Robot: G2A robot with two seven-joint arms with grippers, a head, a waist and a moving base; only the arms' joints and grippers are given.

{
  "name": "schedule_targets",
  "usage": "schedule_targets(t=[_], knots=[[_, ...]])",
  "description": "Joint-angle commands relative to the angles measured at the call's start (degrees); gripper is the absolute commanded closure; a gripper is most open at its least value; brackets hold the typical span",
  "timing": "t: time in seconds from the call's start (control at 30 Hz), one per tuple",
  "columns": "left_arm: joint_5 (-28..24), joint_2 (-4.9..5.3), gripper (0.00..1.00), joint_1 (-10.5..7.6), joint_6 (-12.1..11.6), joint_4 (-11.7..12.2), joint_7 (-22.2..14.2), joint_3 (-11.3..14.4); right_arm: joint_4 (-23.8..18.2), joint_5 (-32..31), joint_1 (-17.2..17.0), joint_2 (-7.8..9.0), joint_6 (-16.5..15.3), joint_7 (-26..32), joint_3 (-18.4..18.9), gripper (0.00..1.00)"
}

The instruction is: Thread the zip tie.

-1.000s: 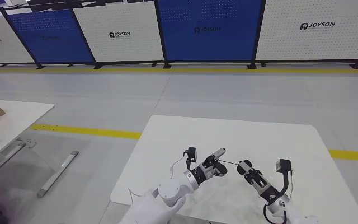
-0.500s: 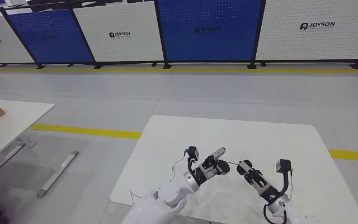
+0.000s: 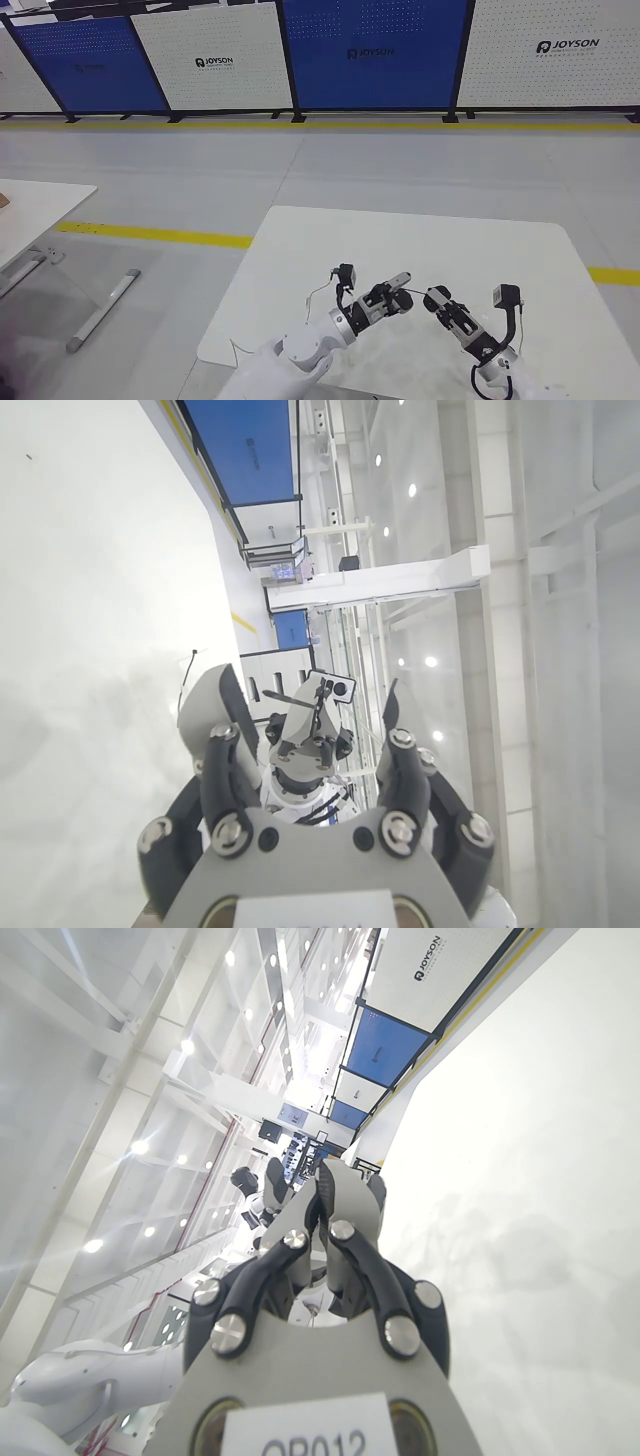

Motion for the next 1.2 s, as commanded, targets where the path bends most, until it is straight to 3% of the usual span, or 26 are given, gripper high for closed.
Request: schedule_targets(t=[0.0,0.43,0.63,0.8,1.17], knots=[[-0.1,0.03,0.88,0.17,-0.1,-0.1,-0.4,-0.1,0.0,0.0,0.0,0.00,0.0,0.0,0.0,1.00],[0.1,-0.34,0.69,-0.43,0.0,0.5,-0.2,0.5,0.0,0.0,0.0,0.00,0.0,0.0,0.0,1.00],[1.1,-0.51,0.85,-0.54,-0.7,0.7,-0.4,1.0,0.0,0.0,0.0,0.00,0.0,0.0,0.0,1.00],[2.1,-0.45,0.80,-0.28,-1.2,0.8,-1.0,1.0,0.0,0.0,0.0,0.00,0.0,0.0,0.0,1.00],[2.0,-0.58,0.95,-0.31,-1.5,1.0,-1.0,0.8,0.0,0.0,0.0,0.00,0.0,0.0,0.0,1.00]])
